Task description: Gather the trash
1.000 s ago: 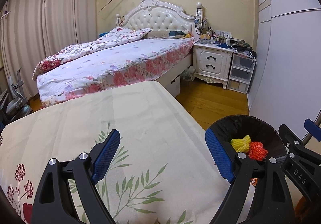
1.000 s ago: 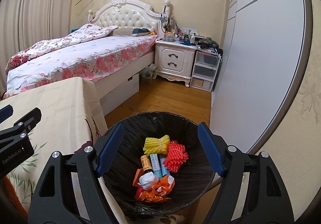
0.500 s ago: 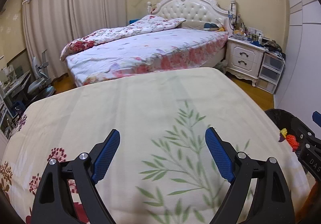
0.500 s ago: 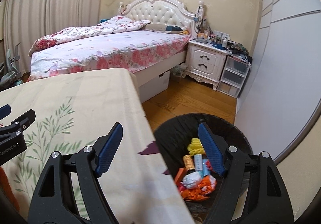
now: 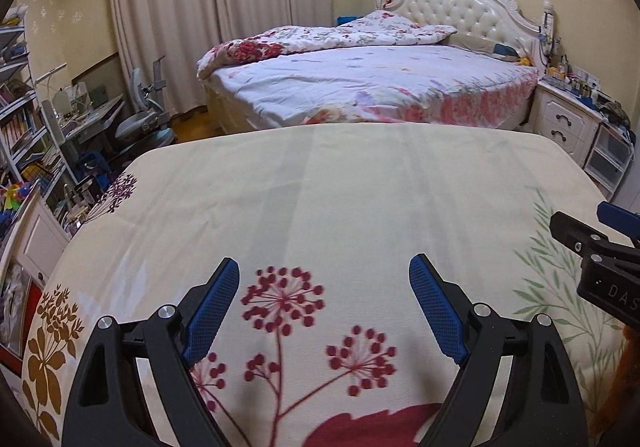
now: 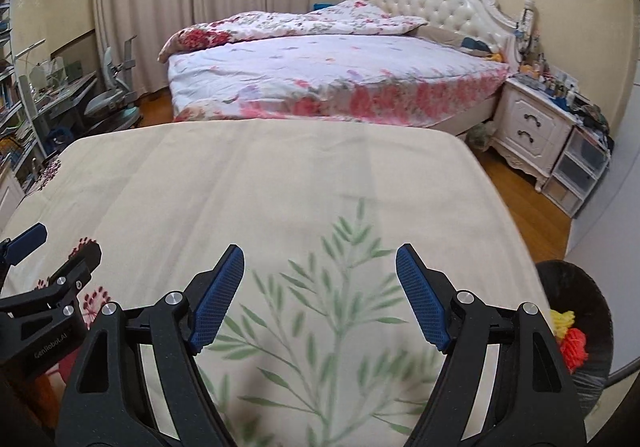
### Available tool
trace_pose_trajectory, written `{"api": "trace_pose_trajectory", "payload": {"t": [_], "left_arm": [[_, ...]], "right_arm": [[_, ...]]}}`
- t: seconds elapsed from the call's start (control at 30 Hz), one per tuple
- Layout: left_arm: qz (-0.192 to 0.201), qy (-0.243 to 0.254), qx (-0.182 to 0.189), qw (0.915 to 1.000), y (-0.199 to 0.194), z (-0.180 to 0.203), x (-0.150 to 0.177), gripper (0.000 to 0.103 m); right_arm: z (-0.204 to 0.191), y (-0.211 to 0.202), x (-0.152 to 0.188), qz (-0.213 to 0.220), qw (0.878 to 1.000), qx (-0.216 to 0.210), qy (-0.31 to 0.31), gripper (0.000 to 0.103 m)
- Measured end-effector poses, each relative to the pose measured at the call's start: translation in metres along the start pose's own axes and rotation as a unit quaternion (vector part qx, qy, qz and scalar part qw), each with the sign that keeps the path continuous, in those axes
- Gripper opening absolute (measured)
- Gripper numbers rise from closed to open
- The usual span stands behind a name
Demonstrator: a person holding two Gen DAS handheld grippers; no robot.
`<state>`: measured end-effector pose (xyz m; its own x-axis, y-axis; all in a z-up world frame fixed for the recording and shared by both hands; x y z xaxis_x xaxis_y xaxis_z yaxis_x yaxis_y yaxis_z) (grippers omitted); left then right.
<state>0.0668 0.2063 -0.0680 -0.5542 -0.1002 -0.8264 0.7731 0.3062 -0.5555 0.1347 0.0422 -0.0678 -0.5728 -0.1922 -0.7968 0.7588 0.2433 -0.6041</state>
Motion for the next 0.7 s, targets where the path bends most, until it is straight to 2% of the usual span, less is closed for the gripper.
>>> {"api": "trace_pose_trajectory", "payload": {"t": [0.13,0.3,0.37,0.43,0.57,0.7], "left_arm": [[-0.018,-0.013,-0.017,0.9996,0.009,-0.026,0.003,0.084],[-0.042,-0.021,-0.030,0.9984,0.019,-0.048,0.009,0.084],[-0.056,-0.028,-0.029,0.9977,0.024,-0.055,0.013,0.084],[-0.075,-0.040,-0.021,0.9961,0.030,-0.063,0.017,0.084],[-0.118,-0.073,-0.007,0.9903,0.044,-0.077,0.022,0.084],[-0.119,-0.065,-0.015,0.9906,0.049,-0.085,0.020,0.085]], "right_arm": [[-0.040,0.029,-0.007,-0.032,0.999,-0.037,0.004,0.077],[-0.080,0.059,-0.016,-0.061,0.997,-0.050,0.000,0.078],[-0.095,0.071,-0.018,-0.073,0.996,-0.051,0.000,0.084],[-0.108,0.083,-0.020,-0.081,0.996,-0.047,-0.007,0.084],[-0.128,0.102,-0.026,-0.092,0.995,-0.023,-0.031,0.092],[-0.145,0.119,-0.034,-0.101,0.995,-0.013,-0.025,0.099]]}}
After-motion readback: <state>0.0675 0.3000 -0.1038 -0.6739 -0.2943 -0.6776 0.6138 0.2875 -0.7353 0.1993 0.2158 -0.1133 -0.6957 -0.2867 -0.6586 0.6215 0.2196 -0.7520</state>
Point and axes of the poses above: each gripper's, at about its wrist camera, not at the fingertips, and y roughly the way its jaws point, z to its right, x to its underside, the point moved 4 cm from there along y, roughly the way its jaws point, and after that the axes turned 8 degrees about z, right-handed, at the moved point
